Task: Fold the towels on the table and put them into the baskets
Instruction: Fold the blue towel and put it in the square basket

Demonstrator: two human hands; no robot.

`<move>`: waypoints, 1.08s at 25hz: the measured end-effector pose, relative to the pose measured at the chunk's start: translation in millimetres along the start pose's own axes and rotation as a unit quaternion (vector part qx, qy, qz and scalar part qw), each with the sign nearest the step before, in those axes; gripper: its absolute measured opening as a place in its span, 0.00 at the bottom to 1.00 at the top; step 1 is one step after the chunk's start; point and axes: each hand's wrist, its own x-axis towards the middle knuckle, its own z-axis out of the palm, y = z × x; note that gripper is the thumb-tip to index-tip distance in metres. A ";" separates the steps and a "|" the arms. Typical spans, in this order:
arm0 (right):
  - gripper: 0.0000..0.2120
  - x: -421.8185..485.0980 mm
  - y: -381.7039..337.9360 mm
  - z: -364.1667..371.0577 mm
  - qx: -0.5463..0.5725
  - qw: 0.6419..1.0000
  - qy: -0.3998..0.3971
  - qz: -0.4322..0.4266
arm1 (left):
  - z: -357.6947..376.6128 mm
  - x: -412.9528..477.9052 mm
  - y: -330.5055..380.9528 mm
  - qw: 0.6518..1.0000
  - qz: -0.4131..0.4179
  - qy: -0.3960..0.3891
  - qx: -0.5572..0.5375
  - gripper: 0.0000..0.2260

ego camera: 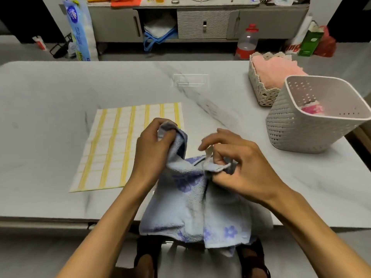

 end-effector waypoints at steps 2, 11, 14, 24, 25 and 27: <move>0.12 0.5 -9.5 -2.4 0.049 0.998 -0.036 0.019 | 2.1 -7.4 3.6 0.997 0.027 -0.063 0.030 0.05; 0.04 -3.1 -11.6 -1.6 0.065 0.991 -0.058 0.099 | -0.4 -12.4 2.1 0.983 0.050 -0.077 0.159 0.10; 0.03 -2.6 -11.3 0.9 0.050 0.991 -0.050 0.112 | -4.2 -10.5 6.2 0.997 -0.035 -0.072 0.017 0.07; 0.04 -1.5 -11.1 19.4 0.111 0.980 -0.022 0.165 | -2.8 -19.8 11.5 0.956 -0.066 -0.283 -0.044 0.16; 0.04 -2.2 -9.4 20.4 0.120 0.978 -0.010 0.172 | -3.5 -19.5 10.7 0.955 -0.062 -0.285 -0.050 0.19; 0.03 -2.5 -7.2 21.3 0.145 0.972 0.016 0.185 | -5.9 -19.2 8.2 0.955 -0.061 -0.283 -0.071 0.19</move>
